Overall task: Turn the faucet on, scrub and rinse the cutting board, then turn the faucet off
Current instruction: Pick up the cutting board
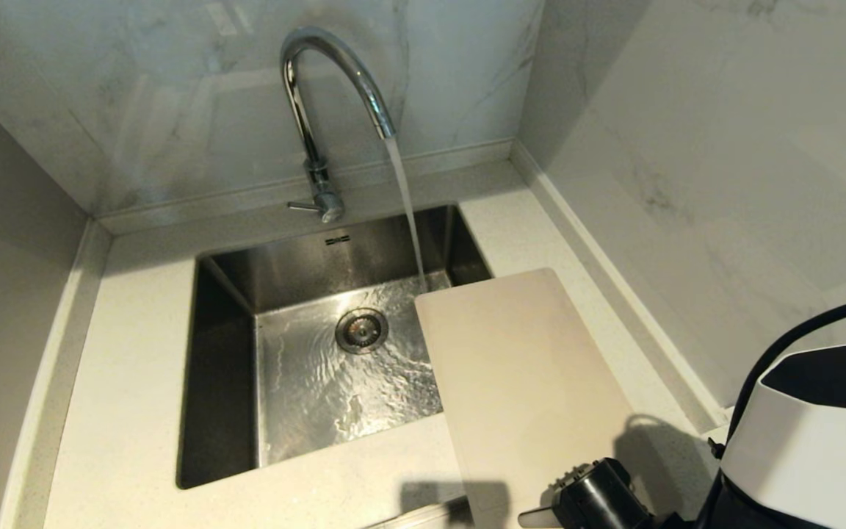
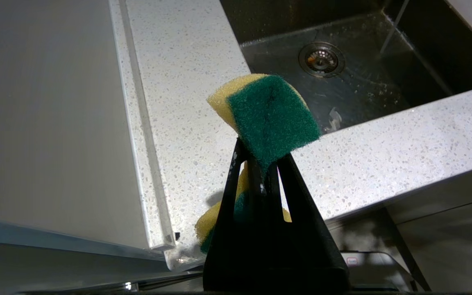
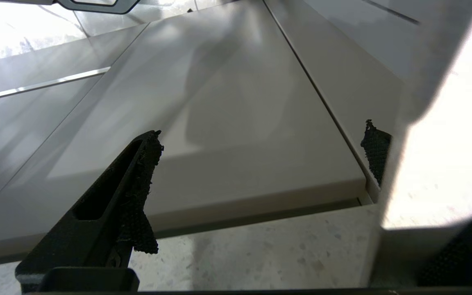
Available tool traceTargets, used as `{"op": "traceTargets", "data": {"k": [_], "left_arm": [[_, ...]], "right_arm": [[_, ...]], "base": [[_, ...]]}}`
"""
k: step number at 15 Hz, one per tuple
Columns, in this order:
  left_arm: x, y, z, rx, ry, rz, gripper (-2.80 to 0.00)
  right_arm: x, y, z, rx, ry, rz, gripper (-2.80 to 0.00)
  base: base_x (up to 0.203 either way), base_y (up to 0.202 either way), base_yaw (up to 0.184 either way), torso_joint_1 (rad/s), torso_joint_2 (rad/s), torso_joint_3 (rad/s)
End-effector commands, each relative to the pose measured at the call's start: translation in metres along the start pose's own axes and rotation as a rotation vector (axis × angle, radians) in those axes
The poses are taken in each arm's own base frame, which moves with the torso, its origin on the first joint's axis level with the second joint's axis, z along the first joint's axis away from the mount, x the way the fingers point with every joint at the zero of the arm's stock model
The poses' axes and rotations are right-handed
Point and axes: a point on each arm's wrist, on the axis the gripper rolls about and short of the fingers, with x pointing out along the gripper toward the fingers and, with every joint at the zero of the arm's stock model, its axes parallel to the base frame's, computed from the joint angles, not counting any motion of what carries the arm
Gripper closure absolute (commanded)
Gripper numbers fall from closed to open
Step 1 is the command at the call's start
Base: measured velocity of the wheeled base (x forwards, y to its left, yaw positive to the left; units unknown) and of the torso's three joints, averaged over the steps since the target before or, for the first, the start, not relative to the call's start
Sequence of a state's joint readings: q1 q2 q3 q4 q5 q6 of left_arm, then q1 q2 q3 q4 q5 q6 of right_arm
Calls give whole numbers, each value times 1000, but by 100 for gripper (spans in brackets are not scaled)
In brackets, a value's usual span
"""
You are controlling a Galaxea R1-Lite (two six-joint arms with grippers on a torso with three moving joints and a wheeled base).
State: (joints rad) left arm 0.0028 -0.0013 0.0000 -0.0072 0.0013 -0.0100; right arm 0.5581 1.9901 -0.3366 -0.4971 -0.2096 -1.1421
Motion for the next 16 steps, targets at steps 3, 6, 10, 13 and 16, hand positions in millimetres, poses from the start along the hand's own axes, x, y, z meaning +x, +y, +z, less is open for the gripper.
{"op": "traceTargets", "data": {"k": [3,6,10,13,16], "left_arm": [[0,0,0,-1,1,1,0],[0,0,0,0,0,1,0],[0,0,0,1,0,1,0],[0,0,0,-1,1,1,0],[0,0,0,-1,0,1,0]], "right_arm": [[7,1,1,-11,5,10,-280],[12,2,2,-10,5,11,-280],[12,4,1,-15,10,22,0],[10,8,-1,-34,15,30,0],[10,8,-1,-35,17,33,0]], "base": [[0,0,0,0,0,0],[0,0,0,0,0,0],[0,0,0,0,0,0],[0,0,0,0,0,0],[0,0,0,0,0,0]]}}
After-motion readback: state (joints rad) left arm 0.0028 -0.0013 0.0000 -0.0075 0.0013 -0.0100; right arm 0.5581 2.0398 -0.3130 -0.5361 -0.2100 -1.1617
